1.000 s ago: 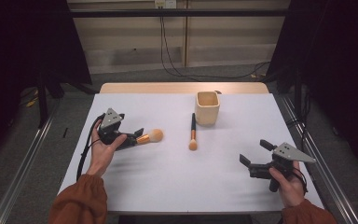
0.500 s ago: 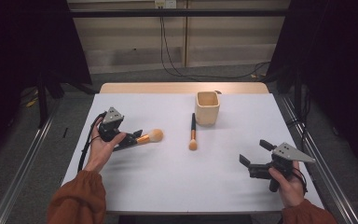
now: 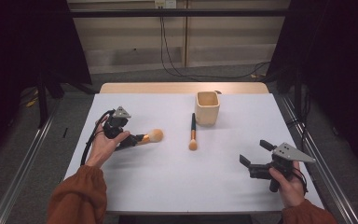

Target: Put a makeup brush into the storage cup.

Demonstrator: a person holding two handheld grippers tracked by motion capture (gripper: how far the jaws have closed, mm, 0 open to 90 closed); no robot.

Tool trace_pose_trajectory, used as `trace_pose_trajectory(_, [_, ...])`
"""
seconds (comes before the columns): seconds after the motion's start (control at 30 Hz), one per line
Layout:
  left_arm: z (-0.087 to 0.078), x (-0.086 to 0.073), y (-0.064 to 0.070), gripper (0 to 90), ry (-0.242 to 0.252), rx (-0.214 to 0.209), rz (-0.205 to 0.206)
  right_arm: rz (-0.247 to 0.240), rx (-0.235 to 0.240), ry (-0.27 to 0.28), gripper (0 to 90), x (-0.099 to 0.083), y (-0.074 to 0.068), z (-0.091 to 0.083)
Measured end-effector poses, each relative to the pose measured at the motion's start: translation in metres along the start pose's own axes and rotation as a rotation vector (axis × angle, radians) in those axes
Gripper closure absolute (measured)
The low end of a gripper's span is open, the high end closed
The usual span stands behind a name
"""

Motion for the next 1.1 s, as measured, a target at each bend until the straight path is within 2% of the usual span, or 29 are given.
trace_pose_trajectory(0.07, [0.002,-0.004,0.000,5.5,-0.042,-0.003,0.008,-0.002,0.000,-0.001,0.0,0.000,0.000,0.000])
trace_pose_trajectory(0.2, [0.004,-0.009,-0.002,6.1,-0.087,-0.002,0.018,-0.004,0.004,-0.004,0.0,-0.001,0.000,0.001])
trace_pose_trajectory(0.27, [0.005,-0.010,-0.002,6.4,-0.139,-0.005,0.047,-0.005,0.007,-0.007,0.0,-0.001,-0.001,0.001])
trace_pose_trajectory(0.3, [0.005,-0.010,-0.001,7.4,-0.145,-0.020,0.039,-0.013,0.007,-0.007,0.0,-0.001,-0.001,0.001])
trace_pose_trajectory(0.37, [0.006,-0.008,0.000,8.0,-0.160,-0.020,0.041,-0.013,0.007,-0.008,0.0,-0.001,-0.001,0.001])
trace_pose_trajectory(0.4, [0.006,-0.008,0.000,8.6,-0.172,-0.024,0.054,-0.012,0.007,-0.010,0.0,-0.001,-0.001,0.001])
trace_pose_trajectory(0.47, [0.007,-0.010,-0.001,8.5,-0.227,-0.029,0.090,-0.011,0.007,-0.011,0.0,-0.001,-0.001,0.001])
trace_pose_trajectory(0.57, [0.011,-0.013,0.002,8.7,-0.287,-0.046,0.088,-0.009,0.010,-0.014,0.0,-0.002,-0.001,0.001])
trace_pose_trajectory(0.6, [0.014,-0.013,0.003,9.5,-0.283,-0.046,0.073,-0.009,0.010,-0.014,0.0,-0.002,-0.001,0.001])
trace_pose_trajectory(0.63, [0.014,-0.014,0.002,9.4,-0.307,-0.053,0.096,-0.009,0.011,-0.015,0.0,-0.002,-0.001,0.001])
trace_pose_trajectory(0.67, [0.017,-0.015,0.004,9.5,-0.312,-0.054,0.089,-0.009,0.011,-0.016,0.0,-0.002,-0.001,0.001])
trace_pose_trajectory(0.77, [0.021,-0.020,0.003,9.6,-0.363,-0.056,0.124,-0.007,0.013,-0.015,0.0,-0.002,-0.002,0.001])
trace_pose_trajectory(0.8, [0.022,-0.021,0.004,9.4,-0.359,-0.060,0.112,-0.007,0.014,-0.016,0.0,-0.002,-0.002,0.001])
trace_pose_trajectory(0.97, [0.025,-0.025,0.005,8.1,-0.393,-0.088,0.129,-0.015,0.016,-0.024,0.0,-0.003,-0.002,0.002])
trace_pose_trajectory(1.03, [0.027,-0.026,0.004,7.9,-0.417,-0.098,0.149,-0.013,0.017,-0.023,0.0,-0.003,-0.003,0.002])
trace_pose_trajectory(1.1, [0.029,-0.027,0.006,7.8,-0.426,-0.112,0.136,-0.016,0.019,-0.025,0.0,-0.003,-0.003,0.002])
Point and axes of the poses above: each handheld gripper's, and its own axes: z roughly forward along the jaws, x roughly out of its top, y roughly to its right, the point moved 8 cm from there along z, roughly forward along the jaws, and after that the axes turned 1 degree about x, right-handed, at the moved point
